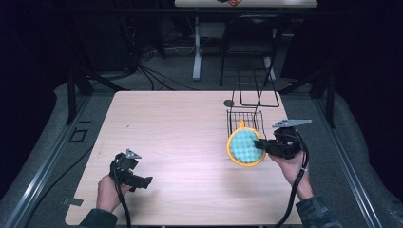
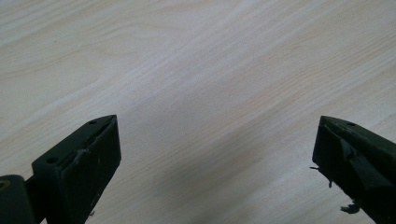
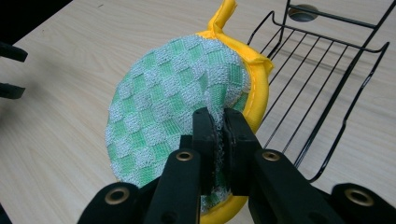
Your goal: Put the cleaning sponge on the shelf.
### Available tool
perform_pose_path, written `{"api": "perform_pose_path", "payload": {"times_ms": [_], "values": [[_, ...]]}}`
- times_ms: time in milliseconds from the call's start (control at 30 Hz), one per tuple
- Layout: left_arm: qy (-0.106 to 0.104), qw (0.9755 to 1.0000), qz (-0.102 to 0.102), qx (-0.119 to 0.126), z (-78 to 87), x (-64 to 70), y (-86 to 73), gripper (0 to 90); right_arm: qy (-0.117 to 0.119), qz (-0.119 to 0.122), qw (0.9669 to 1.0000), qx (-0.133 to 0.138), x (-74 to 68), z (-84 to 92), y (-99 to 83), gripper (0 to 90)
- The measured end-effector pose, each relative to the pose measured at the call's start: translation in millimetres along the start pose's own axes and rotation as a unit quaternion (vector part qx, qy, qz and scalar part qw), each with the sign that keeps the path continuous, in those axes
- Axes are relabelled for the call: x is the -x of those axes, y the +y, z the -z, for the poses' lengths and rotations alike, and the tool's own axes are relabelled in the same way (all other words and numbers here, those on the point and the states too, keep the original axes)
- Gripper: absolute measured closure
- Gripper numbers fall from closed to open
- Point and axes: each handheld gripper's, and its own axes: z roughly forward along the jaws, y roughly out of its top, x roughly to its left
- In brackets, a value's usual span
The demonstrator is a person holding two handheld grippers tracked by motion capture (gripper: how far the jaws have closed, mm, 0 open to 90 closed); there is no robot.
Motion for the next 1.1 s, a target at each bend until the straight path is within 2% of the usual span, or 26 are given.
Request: {"api": "perform_pose_path", "payload": {"times_ms": [767,1100], "values": [[0.001,1.0,0.002,0.001,-0.2,-0.1,-0.5,1.2,-0.029,-0.006,0.9996,0.0,14.2,3.5,0.1,85.1],[0.001,1.0,0.0,-0.001,-0.3,0.5,-0.2,1.2,-0.035,-0.009,0.9993,0.003,17.1,4.7,0.3,85.2]]}}
